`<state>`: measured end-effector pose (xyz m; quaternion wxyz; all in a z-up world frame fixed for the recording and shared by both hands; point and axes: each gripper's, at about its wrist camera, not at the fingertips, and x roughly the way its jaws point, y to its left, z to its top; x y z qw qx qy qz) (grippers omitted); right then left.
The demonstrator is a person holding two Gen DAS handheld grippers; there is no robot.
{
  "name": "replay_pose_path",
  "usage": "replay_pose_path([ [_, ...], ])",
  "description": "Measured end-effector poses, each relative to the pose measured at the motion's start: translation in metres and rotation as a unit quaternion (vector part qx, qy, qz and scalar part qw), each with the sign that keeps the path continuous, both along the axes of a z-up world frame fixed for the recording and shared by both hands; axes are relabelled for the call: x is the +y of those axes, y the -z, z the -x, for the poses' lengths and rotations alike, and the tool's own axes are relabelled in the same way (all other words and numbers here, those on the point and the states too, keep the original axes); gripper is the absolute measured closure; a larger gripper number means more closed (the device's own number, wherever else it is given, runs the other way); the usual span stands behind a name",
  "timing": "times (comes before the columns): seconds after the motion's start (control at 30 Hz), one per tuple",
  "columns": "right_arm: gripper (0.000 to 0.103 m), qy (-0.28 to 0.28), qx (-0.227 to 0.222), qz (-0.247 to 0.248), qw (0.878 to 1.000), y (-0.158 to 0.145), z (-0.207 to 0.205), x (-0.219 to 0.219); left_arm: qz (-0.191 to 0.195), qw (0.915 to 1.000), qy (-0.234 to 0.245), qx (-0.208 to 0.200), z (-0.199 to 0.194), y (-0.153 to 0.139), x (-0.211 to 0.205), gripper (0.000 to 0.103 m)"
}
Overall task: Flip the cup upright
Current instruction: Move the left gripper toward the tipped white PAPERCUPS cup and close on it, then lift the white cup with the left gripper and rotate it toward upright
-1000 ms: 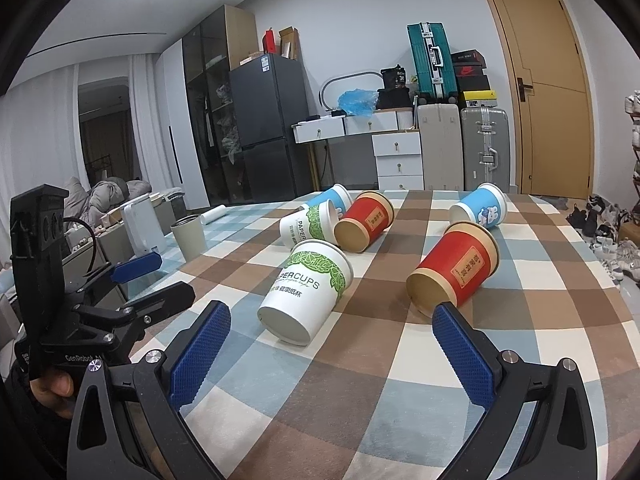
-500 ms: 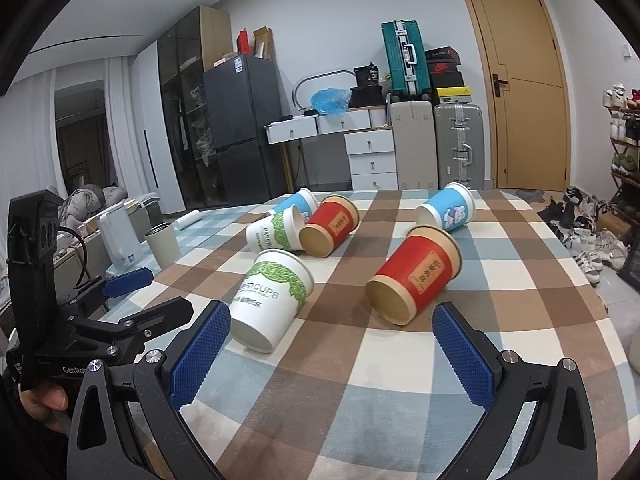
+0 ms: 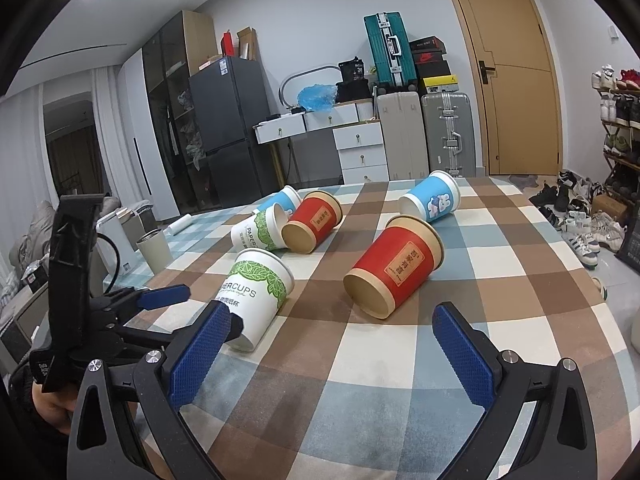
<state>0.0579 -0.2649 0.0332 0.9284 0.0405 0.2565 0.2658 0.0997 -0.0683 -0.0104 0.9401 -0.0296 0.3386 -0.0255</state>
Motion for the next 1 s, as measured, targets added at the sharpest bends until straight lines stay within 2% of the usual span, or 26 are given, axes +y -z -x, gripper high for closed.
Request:
replay_pose_path([
  [0.27, 0.000, -0.002, 0.005, 0.002, 1.000, 0.002, 0.001, 0.001, 0.021, 0.9995, 0.004, 0.022, -0.015, 0.007, -0.002, 0.027],
  [0.33, 0.000, -0.001, 0.007, 0.000, 1.000, 0.003, 0.000, 0.001, 0.026, 0.9992, 0.007, 0.031, -0.017, 0.009, -0.002, 0.043],
  [0.43, 0.000, -0.002, 0.007, -0.001, 1.000, 0.003, 0.000, 0.001, 0.034, 0.9987, 0.014, 0.034, -0.016, 0.010, -0.003, 0.049],
  [1.0, 0.000, -0.009, -0.006, 0.011, 1.000, 0.002, 0.003, 0.006, 0.063, 0.9980, -0.006, -0.010, 0.017, -0.005, 0.012, 0.053],
])
